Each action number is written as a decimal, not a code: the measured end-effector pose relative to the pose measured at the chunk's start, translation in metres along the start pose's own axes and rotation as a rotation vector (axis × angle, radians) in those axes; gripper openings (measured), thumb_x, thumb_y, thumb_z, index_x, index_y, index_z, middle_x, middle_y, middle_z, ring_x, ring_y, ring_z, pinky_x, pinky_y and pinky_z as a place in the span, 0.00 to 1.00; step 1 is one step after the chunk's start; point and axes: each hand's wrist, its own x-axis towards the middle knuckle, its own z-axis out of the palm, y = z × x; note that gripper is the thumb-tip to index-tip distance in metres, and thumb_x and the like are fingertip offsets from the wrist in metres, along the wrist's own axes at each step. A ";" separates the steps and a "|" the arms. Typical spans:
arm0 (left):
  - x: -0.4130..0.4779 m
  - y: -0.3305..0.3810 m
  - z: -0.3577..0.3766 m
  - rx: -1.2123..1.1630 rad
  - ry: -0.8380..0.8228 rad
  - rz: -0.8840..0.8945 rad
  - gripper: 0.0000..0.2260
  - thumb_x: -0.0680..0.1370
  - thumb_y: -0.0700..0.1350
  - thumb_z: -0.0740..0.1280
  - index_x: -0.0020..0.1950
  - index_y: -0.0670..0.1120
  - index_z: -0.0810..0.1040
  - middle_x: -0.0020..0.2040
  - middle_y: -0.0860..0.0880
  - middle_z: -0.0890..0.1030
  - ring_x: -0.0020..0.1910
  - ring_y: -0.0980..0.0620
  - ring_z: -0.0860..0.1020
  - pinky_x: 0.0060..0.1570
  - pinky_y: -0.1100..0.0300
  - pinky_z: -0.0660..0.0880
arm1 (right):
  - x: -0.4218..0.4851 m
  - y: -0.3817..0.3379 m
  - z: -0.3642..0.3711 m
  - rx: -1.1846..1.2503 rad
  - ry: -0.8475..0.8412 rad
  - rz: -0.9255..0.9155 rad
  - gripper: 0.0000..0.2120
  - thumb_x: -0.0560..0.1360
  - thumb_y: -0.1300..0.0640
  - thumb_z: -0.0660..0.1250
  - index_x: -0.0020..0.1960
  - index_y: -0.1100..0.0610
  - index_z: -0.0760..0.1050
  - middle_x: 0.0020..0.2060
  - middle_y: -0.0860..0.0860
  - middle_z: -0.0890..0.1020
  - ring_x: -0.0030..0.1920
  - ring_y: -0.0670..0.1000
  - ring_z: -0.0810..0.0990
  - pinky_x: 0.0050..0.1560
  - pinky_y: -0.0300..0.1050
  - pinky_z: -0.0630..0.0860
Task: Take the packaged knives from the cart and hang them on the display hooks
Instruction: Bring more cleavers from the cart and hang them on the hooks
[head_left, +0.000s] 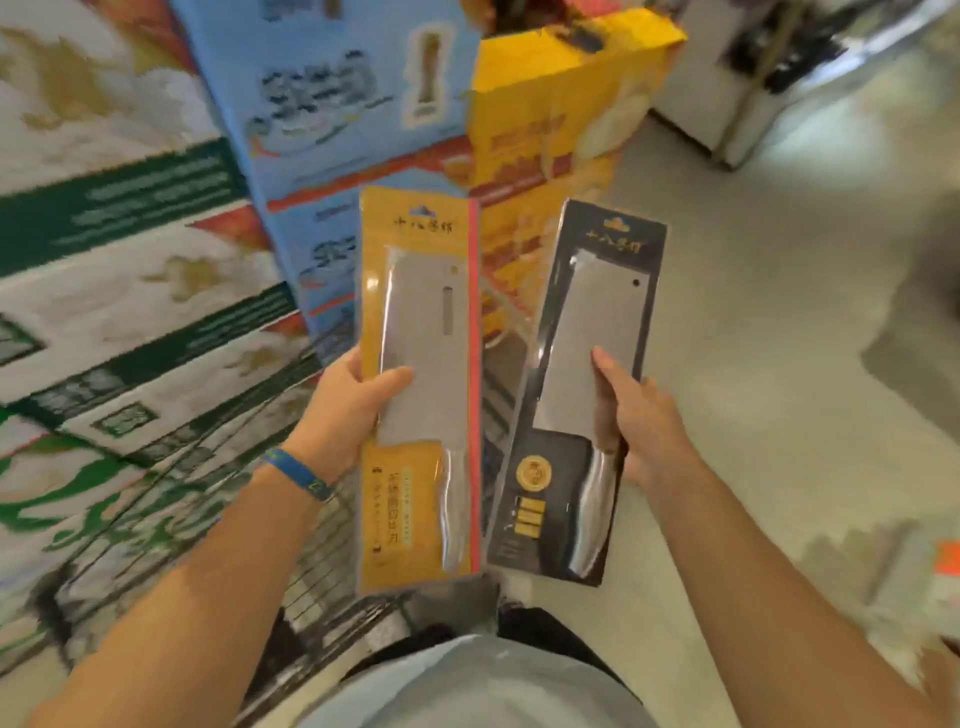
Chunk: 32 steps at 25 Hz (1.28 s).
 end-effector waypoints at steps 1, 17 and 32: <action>0.006 0.000 0.020 -0.041 -0.062 -0.027 0.11 0.78 0.40 0.69 0.61 0.45 0.80 0.54 0.46 0.86 0.50 0.48 0.85 0.44 0.57 0.82 | 0.005 -0.002 -0.024 0.039 0.018 0.003 0.11 0.73 0.51 0.77 0.50 0.56 0.80 0.40 0.51 0.87 0.36 0.48 0.86 0.34 0.41 0.80; 0.018 -0.096 0.469 0.022 -0.550 -0.441 0.12 0.80 0.43 0.65 0.62 0.42 0.80 0.53 0.40 0.84 0.46 0.42 0.85 0.43 0.46 0.83 | 0.064 0.023 -0.440 0.550 0.371 -0.105 0.23 0.74 0.39 0.74 0.58 0.56 0.78 0.50 0.51 0.88 0.50 0.46 0.87 0.55 0.48 0.79; -0.002 -0.198 0.808 0.608 -0.888 0.132 0.18 0.74 0.63 0.70 0.37 0.50 0.73 0.27 0.58 0.74 0.27 0.59 0.71 0.26 0.63 0.70 | 0.062 0.064 -0.667 0.243 1.198 0.016 0.22 0.73 0.30 0.67 0.45 0.49 0.81 0.35 0.45 0.85 0.36 0.45 0.85 0.33 0.40 0.78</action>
